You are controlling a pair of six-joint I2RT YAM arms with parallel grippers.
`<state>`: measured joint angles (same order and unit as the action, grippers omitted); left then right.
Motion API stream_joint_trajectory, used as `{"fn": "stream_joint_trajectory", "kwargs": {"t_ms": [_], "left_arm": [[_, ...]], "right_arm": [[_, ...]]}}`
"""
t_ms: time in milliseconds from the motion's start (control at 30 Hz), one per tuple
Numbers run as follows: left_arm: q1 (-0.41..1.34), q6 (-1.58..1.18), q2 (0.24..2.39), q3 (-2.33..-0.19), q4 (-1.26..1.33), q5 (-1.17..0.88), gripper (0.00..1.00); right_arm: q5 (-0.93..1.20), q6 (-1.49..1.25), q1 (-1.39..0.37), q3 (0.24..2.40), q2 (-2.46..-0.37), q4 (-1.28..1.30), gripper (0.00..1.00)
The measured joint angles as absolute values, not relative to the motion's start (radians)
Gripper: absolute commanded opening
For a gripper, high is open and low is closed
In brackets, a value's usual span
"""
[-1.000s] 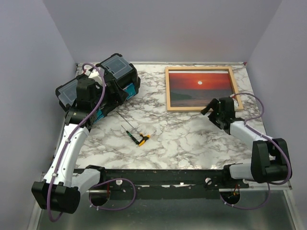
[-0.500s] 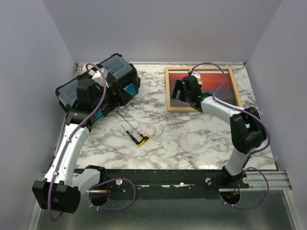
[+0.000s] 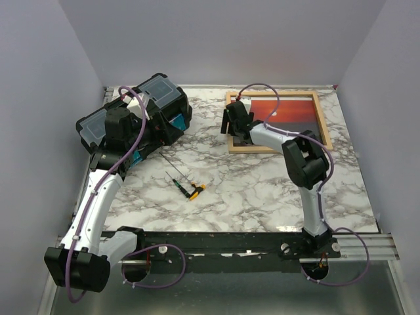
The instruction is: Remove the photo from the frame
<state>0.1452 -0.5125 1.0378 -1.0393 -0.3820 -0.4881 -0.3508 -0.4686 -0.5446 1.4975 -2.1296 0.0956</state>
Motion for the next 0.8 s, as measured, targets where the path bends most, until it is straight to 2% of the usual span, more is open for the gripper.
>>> {"fn": "stream_joint_trajectory", "kwargs": {"t_ms": [33,133,200,267,467,800], "left_arm": [[0.145,-0.513,1.038,-1.039,-0.382,-0.489,0.78],[0.145,-0.513,1.038,-1.039,-0.382,-0.491,0.78],[0.145,-0.513,1.038,-1.039,-0.382,-0.492,0.78],[0.145,-0.513,1.038,-1.039,-0.382,-0.492,0.78],[0.145,-0.513,1.038,-1.039,-0.382,-0.492,0.78],[0.145,-0.513,1.038,-1.039,-0.382,-0.495,0.78]], "right_arm": [[-0.361,-0.467,-0.550,1.518,-2.146,0.101,0.70],[-0.408,-0.457,-0.572,1.568,-2.187,0.111,0.62],[-0.439,-0.451,-0.585,1.591,-2.210,0.115,0.52],[-0.466,-0.446,-0.591,1.610,-2.228,0.123,0.49],[-0.503,-0.427,-0.599,1.634,-2.243,0.135,0.24],[-0.507,-0.392,-0.599,1.708,-2.246,0.187,0.01]]}}
